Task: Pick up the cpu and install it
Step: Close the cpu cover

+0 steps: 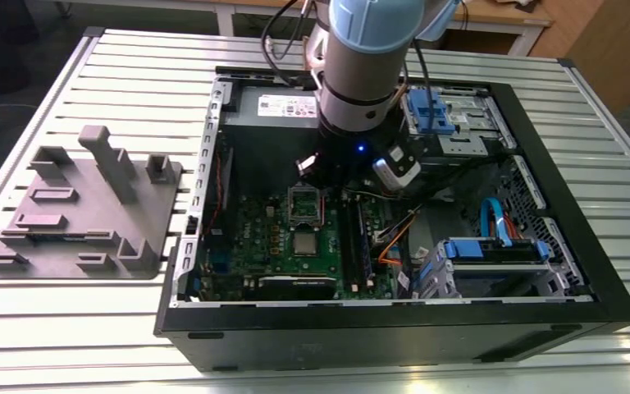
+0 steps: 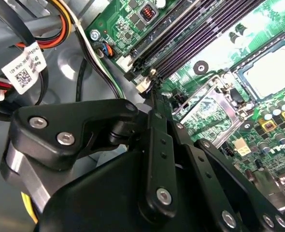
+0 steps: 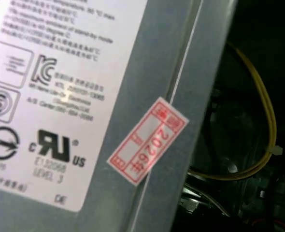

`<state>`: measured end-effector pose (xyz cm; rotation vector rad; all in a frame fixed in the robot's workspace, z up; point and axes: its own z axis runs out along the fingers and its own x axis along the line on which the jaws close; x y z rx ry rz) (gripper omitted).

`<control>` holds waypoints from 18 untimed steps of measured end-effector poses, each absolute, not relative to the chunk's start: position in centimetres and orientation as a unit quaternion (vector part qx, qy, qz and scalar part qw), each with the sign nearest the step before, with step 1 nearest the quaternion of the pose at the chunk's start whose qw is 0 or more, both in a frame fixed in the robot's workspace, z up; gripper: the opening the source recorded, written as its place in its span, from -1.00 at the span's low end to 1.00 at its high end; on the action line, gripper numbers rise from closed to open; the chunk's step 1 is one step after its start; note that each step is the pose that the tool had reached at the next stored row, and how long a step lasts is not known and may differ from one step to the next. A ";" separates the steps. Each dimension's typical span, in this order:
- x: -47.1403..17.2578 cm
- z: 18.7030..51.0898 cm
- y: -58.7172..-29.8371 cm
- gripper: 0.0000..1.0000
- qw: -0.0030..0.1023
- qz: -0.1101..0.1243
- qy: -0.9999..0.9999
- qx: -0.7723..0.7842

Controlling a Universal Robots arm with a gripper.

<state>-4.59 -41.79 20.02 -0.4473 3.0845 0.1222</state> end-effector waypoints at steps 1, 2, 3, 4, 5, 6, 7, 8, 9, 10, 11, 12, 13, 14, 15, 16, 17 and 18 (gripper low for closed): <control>-4.7 20.0 -41.8 -0.80 0.011 0.039 0.989 -0.143; -4.9 20.0 -41.8 -0.80 0.011 0.039 0.989 -0.143; -5.0 20.0 -41.8 -0.80 0.012 0.039 0.989 -0.144; -5.1 20.0 -41.8 -0.80 0.012 0.039 0.989 -0.144; -5.1 20.1 -41.8 -0.80 0.013 0.039 0.989 -0.144; -5.1 20.2 -41.8 -0.80 0.013 0.039 0.989 -0.144; -5.1 20.3 -41.8 -0.80 0.013 0.039 0.989 -0.144; -5.1 20.4 -41.8 -0.80 0.013 0.039 0.989 -0.144; -5.1 20.6 -41.8 -0.80 0.013 0.039 0.989 -0.144; -5.1 20.8 -41.9 -0.80 0.013 0.039 0.989 -0.144; -5.1 21.0 -41.9 -0.80 0.013 0.039 0.989 -0.144; -5.1 21.2 -41.9 -0.80 0.013 0.039 0.989 -0.144; -5.1 21.4 -41.9 -0.80 0.013 0.039 0.989 -0.144; -5.1 21.5 -41.9 -0.80 0.013 0.039 0.989 -0.144; -5.1 21.5 -41.9 -0.80 0.013 0.039 0.989 -0.144; -5.1 21.5 -41.9 -0.80 0.013 0.039 0.989 -0.144; -5.1 21.5 -41.9 -0.80 0.013 0.039 0.989 -0.144; -5.1 21.5 -41.9 -0.80 0.013 0.039 0.989 -0.144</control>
